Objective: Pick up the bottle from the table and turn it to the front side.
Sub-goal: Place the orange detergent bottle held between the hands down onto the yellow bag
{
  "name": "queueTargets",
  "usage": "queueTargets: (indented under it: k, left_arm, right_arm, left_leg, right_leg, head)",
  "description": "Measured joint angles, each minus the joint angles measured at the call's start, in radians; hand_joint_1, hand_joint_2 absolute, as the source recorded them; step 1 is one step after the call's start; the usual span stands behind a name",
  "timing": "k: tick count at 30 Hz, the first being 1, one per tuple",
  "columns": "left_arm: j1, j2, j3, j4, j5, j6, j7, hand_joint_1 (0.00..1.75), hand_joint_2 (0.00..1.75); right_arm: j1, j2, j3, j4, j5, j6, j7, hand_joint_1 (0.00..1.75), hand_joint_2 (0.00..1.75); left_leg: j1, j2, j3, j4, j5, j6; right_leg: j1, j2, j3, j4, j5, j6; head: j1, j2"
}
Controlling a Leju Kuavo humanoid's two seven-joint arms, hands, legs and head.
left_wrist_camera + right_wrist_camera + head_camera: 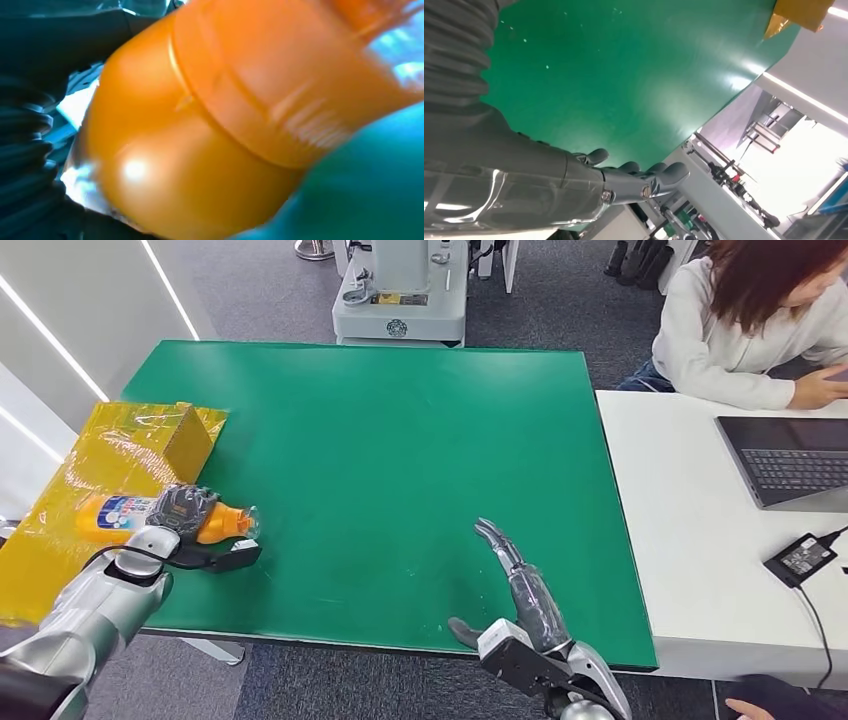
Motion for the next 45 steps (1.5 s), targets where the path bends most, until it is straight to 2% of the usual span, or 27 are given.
queueTargets:
  k: [7,13,18,21,23,25,27,31,37,41,45]
  left_arm:
    - [0.014,-0.037,0.019,0.000,0.036,0.129,-0.060,0.00,1.75]
    - [0.028,-0.094,0.068,-0.002,0.097,0.215,-0.100,0.00,1.75]
    - [0.037,-0.166,0.147,-0.032,0.202,0.341,-0.172,0.00,1.75]
    - [0.051,-0.210,0.196,-0.075,0.278,0.384,-0.242,0.00,1.75]
    - [0.071,-0.247,0.239,-0.133,0.384,0.395,-0.348,0.00,1.75]
    - [0.098,-0.293,0.286,-0.209,0.538,0.372,-0.472,0.00,1.75]
    - [0.139,-0.336,0.313,-0.311,0.711,0.305,-0.532,0.00,1.75]
    - [0.251,-0.391,0.289,-0.575,0.990,0.150,-0.500,0.00,1.75]
    - [0.396,-0.406,0.168,-0.887,1.229,0.018,-0.487,0.00,1.75]
    - [0.493,-0.409,0.098,-1.036,1.325,-0.047,-0.466,0.00,1.75]
    - [0.562,-0.407,0.058,-1.129,1.346,-0.067,-0.455,0.00,1.75]
  right_arm:
    - [0.001,0.001,-0.003,-0.006,0.000,0.001,0.004,0.00,1.75]
    - [0.006,0.001,-0.008,-0.007,0.000,0.002,0.006,0.00,1.75]
    - [0.007,0.009,-0.020,-0.002,-0.004,0.016,0.011,0.00,1.75]
    - [0.007,0.017,-0.023,0.004,-0.007,0.017,0.012,0.00,1.75]
    - [0.008,0.022,-0.024,0.007,-0.011,0.016,0.011,0.00,1.75]
    - [0.011,0.029,-0.025,0.011,-0.020,0.011,0.005,0.00,1.75]
    - [0.016,0.037,-0.027,0.014,-0.031,0.000,-0.011,0.00,1.75]
    - [0.029,0.056,-0.045,0.016,-0.076,-0.032,-0.052,0.00,1.75]
    - [0.094,0.086,-0.099,-0.045,-0.136,-0.066,-0.102,0.00,1.75]
    - [0.167,0.111,-0.138,-0.137,-0.181,-0.099,-0.153,0.00,1.75]
    - [0.231,0.127,-0.167,-0.231,-0.233,-0.118,-0.190,0.00,1.75]
  left_leg:
    - [0.000,-0.001,0.000,0.000,0.000,0.000]
    - [0.000,0.000,0.000,0.001,0.000,0.000]
    - [0.000,-0.001,-0.001,0.001,0.000,0.000]
    - [0.000,-0.001,-0.001,0.001,0.000,0.000]
    - [0.000,-0.001,-0.001,0.001,0.000,0.000]
    - [-0.001,-0.001,-0.001,0.001,0.000,0.001]
    - [-0.001,-0.001,-0.001,0.001,-0.001,0.001]
    - [-0.001,0.000,-0.002,0.001,-0.002,0.002]
    - [-0.001,-0.001,-0.002,0.001,-0.003,0.002]
    - [-0.001,-0.001,-0.002,0.001,-0.004,0.003]
    - [-0.001,-0.001,-0.002,0.001,-0.005,0.003]
  right_leg:
    - [0.000,-0.001,0.000,-0.001,0.000,0.000]
    - [0.000,0.000,0.000,-0.001,0.000,0.000]
    - [0.000,-0.001,0.000,-0.001,0.000,0.000]
    - [-0.001,-0.001,0.000,-0.001,0.000,0.000]
    - [-0.001,-0.001,0.000,-0.001,0.000,0.000]
    - [-0.001,-0.001,0.000,-0.001,0.000,0.000]
    - [-0.001,-0.001,0.000,-0.001,0.000,0.000]
    - [-0.001,0.000,-0.001,-0.001,0.000,0.001]
    - [-0.001,-0.001,-0.001,-0.002,-0.002,0.002]
    - [-0.001,-0.001,-0.001,-0.002,-0.003,0.002]
    - [-0.001,-0.001,-0.001,-0.002,-0.004,0.003]
  head:
    - [0.000,0.000]
    - [0.000,0.000]
    - [0.000,0.000]
    - [0.000,0.000]
    - [0.000,0.000]
    - [0.000,0.000]
    - [0.000,0.000]
    - [0.000,0.000]
    - [0.000,0.000]
    - [0.000,0.000]
    - [0.000,0.000]
